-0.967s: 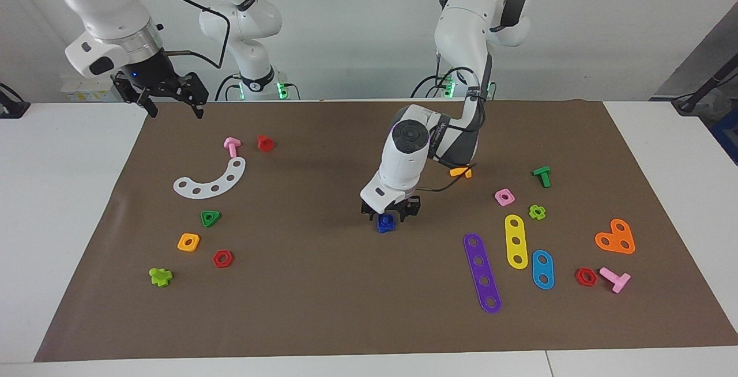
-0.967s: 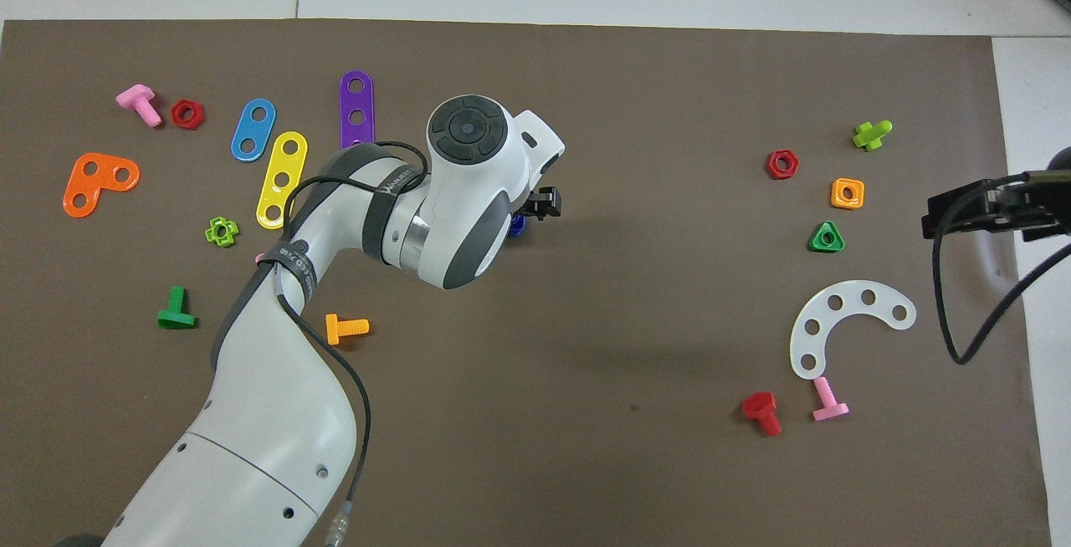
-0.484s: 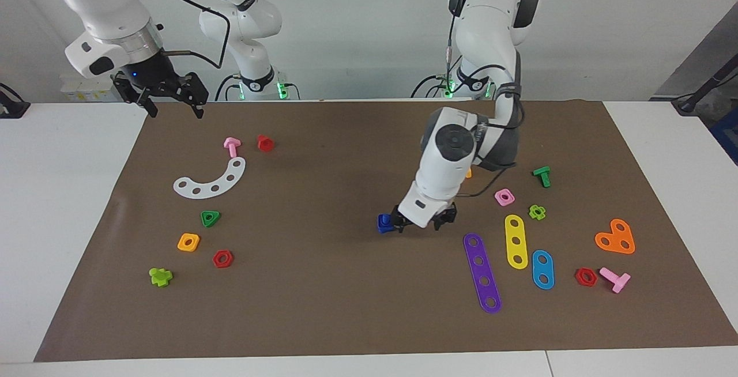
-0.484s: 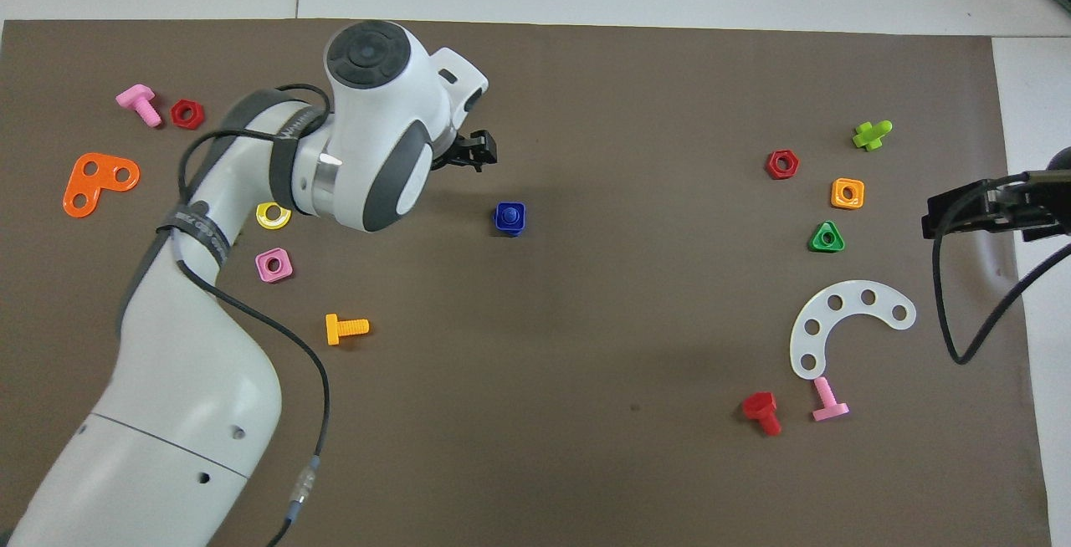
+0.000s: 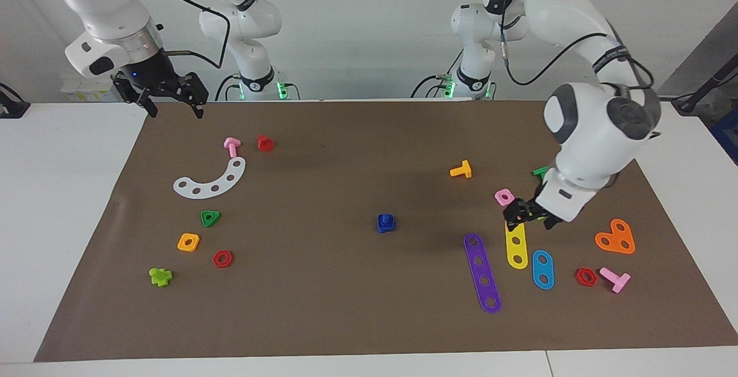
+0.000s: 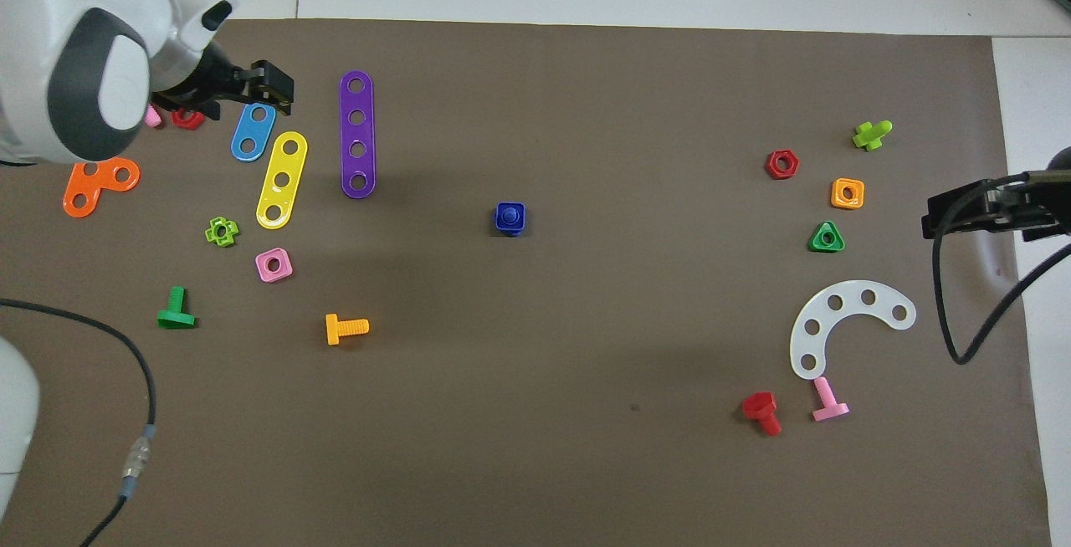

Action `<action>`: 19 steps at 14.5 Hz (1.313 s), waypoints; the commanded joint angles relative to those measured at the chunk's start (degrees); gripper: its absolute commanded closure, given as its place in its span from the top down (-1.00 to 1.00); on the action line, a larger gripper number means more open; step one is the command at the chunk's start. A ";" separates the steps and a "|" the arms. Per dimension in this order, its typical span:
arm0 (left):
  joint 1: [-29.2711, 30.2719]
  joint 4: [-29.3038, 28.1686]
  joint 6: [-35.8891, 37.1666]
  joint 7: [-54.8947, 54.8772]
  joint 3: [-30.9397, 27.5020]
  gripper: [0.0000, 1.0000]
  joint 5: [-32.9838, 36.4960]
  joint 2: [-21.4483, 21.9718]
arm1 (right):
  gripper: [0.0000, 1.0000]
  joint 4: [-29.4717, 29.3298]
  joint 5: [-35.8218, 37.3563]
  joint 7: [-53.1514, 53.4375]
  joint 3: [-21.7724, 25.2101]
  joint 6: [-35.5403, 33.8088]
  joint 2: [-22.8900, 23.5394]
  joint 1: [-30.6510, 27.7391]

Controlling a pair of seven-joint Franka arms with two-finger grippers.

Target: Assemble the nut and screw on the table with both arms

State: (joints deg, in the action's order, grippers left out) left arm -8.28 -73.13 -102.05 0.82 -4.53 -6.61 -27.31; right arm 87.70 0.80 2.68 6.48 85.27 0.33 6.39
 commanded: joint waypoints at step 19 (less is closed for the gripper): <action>1.25 -11.60 15.58 -0.47 0.58 0.95 9.60 22.65 | 1.00 0.55 0.08 -1.63 -0.24 -0.46 -0.51 -0.33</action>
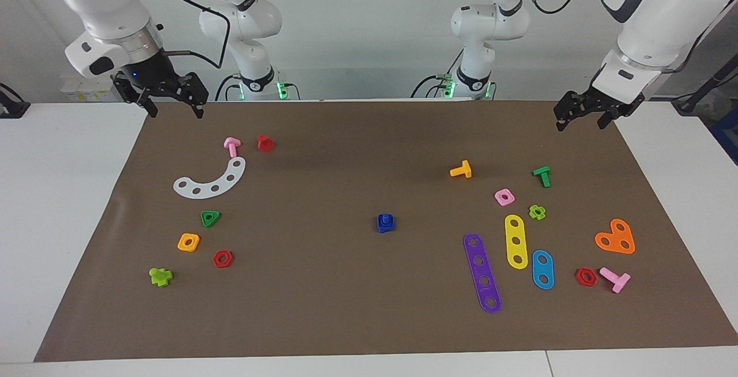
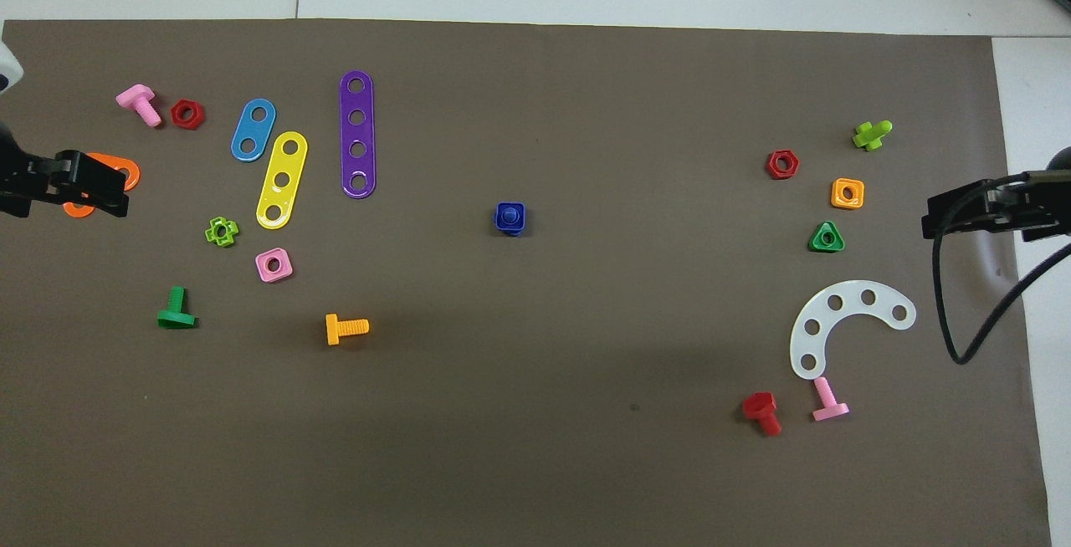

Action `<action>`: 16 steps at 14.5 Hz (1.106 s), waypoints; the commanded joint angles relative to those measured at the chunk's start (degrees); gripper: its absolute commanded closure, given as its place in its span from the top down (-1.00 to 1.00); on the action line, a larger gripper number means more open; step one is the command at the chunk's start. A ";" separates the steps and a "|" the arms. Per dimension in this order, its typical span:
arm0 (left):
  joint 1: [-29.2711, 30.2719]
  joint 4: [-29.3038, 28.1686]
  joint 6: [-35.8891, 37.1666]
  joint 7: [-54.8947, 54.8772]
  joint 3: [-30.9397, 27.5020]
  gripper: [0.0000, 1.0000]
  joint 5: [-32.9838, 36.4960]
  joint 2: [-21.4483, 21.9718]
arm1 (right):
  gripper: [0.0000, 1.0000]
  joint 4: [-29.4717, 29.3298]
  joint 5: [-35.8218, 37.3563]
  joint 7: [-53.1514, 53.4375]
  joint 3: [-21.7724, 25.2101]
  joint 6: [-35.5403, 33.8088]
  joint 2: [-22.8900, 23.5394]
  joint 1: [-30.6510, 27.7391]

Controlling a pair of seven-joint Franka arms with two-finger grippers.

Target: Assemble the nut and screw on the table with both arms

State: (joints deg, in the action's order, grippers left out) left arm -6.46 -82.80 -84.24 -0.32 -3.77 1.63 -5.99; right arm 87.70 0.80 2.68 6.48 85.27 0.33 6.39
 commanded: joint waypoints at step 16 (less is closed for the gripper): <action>0.22 -2.89 -2.42 -2.67 -0.54 1.00 -0.49 3.18 | 1.00 0.55 0.00 -1.63 -0.24 -0.46 -0.51 -0.33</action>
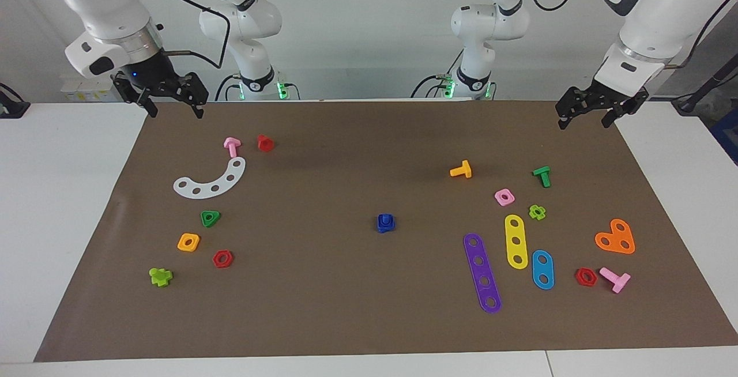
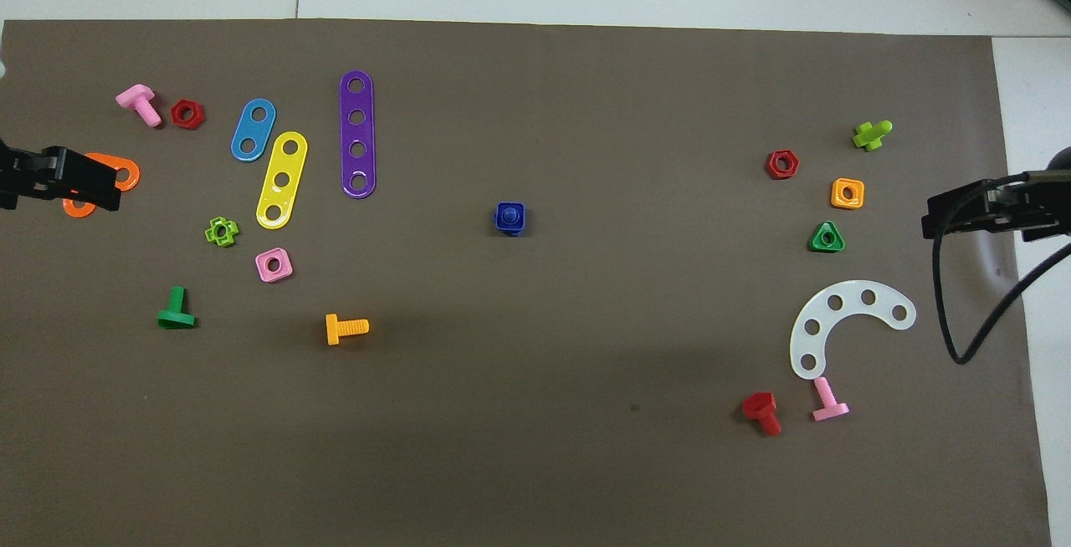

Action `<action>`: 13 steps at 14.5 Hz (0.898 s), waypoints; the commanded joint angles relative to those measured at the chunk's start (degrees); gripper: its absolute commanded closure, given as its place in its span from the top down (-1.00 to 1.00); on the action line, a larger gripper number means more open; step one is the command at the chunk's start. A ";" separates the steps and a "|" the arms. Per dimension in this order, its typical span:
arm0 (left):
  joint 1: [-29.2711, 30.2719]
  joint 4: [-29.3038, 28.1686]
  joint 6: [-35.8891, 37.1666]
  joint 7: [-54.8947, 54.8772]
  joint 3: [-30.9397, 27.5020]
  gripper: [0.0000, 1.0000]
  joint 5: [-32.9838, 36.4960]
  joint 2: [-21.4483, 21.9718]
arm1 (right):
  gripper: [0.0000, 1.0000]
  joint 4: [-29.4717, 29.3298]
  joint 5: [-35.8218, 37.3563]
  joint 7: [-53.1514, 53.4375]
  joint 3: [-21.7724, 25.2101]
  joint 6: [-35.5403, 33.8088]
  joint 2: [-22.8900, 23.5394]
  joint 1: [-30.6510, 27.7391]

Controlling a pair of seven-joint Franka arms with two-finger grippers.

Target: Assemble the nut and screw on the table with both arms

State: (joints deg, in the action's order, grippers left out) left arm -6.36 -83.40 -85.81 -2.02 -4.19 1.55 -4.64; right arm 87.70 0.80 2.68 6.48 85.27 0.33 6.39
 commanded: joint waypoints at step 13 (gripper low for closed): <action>1.09 -2.65 -2.09 -0.97 -0.46 1.00 -3.49 1.91 | 1.00 0.55 0.08 -1.63 -0.24 -0.46 -0.51 -0.33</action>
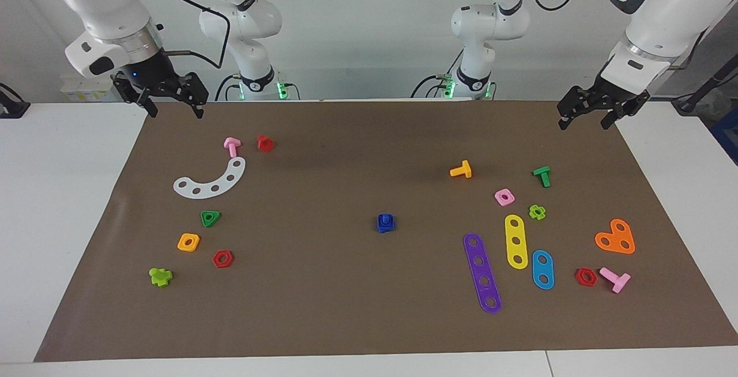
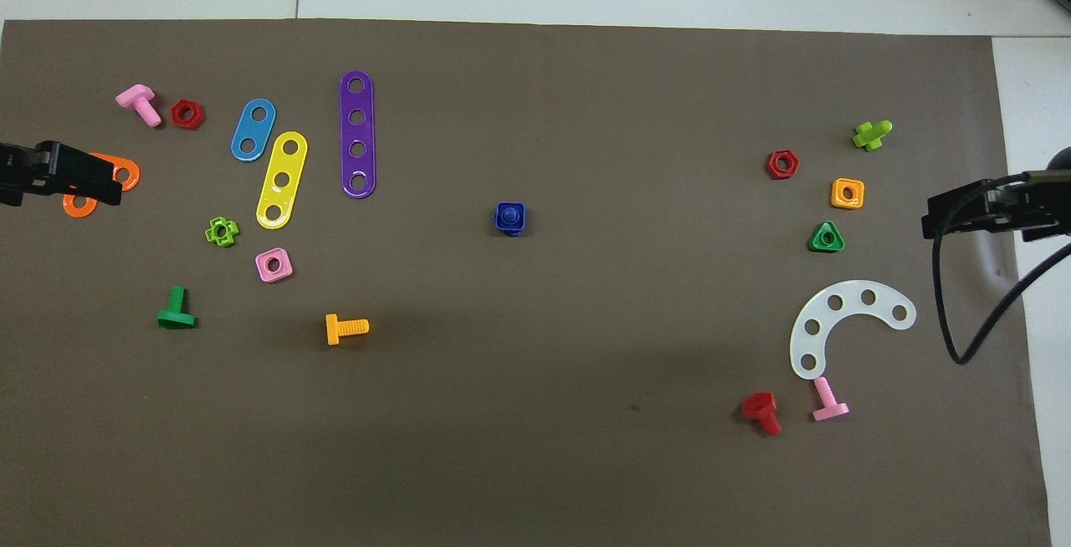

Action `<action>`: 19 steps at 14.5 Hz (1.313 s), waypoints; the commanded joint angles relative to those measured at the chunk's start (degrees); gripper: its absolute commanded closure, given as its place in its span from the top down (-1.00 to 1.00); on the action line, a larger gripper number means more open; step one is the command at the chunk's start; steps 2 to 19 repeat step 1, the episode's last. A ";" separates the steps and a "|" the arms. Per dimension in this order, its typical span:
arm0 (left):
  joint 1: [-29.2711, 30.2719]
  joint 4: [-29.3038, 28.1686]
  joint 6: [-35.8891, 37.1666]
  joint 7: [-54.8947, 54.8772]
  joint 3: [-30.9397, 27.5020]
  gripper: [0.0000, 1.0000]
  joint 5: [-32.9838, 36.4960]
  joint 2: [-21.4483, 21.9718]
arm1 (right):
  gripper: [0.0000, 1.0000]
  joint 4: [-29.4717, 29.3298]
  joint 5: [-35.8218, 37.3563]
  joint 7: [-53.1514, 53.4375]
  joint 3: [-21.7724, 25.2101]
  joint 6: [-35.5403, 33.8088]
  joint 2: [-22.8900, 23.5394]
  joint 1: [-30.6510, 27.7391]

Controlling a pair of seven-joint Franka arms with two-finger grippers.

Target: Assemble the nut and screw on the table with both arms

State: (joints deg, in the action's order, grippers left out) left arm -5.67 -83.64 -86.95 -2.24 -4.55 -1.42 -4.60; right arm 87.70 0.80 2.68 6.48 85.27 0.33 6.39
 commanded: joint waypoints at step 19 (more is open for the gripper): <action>0.40 -2.41 -0.85 -0.75 -0.10 1.00 -0.52 1.88 | 1.00 0.55 0.08 -1.71 -0.24 -0.46 -0.51 -0.33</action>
